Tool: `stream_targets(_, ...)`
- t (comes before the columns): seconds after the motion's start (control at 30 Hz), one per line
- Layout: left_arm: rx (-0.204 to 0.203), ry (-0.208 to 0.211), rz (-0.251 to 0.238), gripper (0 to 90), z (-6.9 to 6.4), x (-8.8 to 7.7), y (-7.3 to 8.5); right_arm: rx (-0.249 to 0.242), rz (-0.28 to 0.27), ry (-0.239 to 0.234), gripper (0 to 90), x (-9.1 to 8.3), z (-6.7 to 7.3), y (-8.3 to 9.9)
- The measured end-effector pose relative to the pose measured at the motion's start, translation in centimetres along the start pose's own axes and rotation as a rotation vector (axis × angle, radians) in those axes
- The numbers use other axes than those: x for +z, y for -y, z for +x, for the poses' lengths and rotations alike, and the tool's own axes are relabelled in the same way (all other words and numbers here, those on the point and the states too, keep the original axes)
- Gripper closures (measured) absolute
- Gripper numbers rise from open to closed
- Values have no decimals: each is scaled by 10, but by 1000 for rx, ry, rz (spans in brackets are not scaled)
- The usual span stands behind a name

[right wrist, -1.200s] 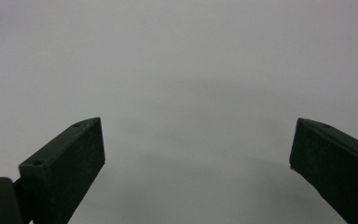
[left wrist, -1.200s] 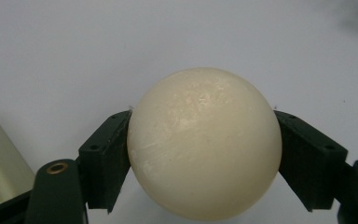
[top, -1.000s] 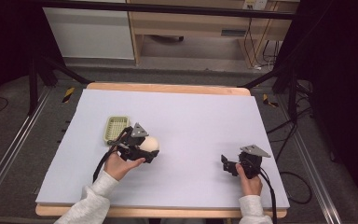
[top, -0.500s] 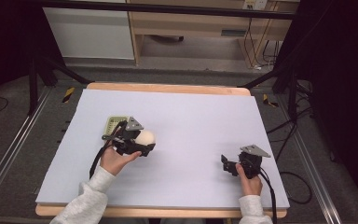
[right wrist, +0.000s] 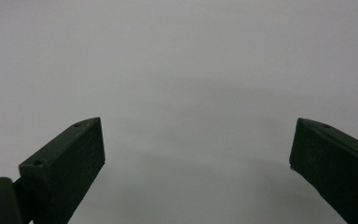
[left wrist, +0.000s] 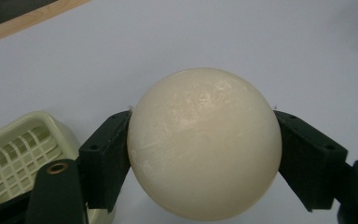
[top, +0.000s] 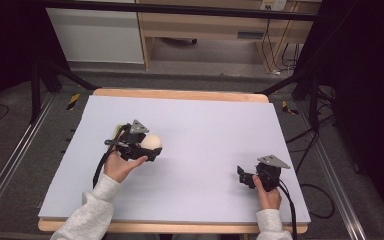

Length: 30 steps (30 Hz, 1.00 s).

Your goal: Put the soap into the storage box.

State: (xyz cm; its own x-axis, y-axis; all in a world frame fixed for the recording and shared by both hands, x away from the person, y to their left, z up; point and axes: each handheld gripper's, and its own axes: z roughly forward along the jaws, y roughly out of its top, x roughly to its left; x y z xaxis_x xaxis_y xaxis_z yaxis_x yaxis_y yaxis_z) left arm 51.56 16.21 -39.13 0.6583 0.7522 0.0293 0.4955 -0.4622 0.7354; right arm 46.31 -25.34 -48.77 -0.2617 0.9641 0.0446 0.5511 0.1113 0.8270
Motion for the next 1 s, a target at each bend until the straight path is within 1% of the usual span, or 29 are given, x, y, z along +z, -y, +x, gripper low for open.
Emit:
stream_targets(0.23, -10, -7, -9, 240, 4, -3, -3, 0, 1, -1, 36, 0, 0, 0)
stream_targets(0.27, -23, -10, -16, 239, 6, -2, -3, 0, 1, -1, 36, 0, 0, 0)
stream_targets(0.37, -19, -16, -12, 240, 8, -3, -4, 0, 1, 0, 36, 0, 0, 0)
stream_targets(0.57, -33, -24, -16, 240, 13, -2, -4, 0, 0, 1, 36, 0, 0, 0)
stream_targets(0.6, -32, -28, -13, 240, 15, -3, -4, -1, 1, 1, 36, 0, 0, 0)
stream_targets(0.67, -46, -38, -16, 240, 18, -3, -3, -1, 0, 1, 36, 0, 0, 0)
stream_targets(0.7, -46, -38, -16, 240, 18, -3, -3, -1, 0, 1, 36, 0, 0, 0)
stream_targets(0.73, -54, -46, -14, 240, 22, -3, -2, -1, 1, 0, 36, 0, 0, 0)
stream_targets(0.87, -56, -56, -4, 240, 25, -2, -1, -1, 1, 0, 36, 0, 0, 0)
stream_targets(1.0, -74, -64, -11, 240, 30, -2, -1, -2, 2, 1, 36, 0, 0, 0)
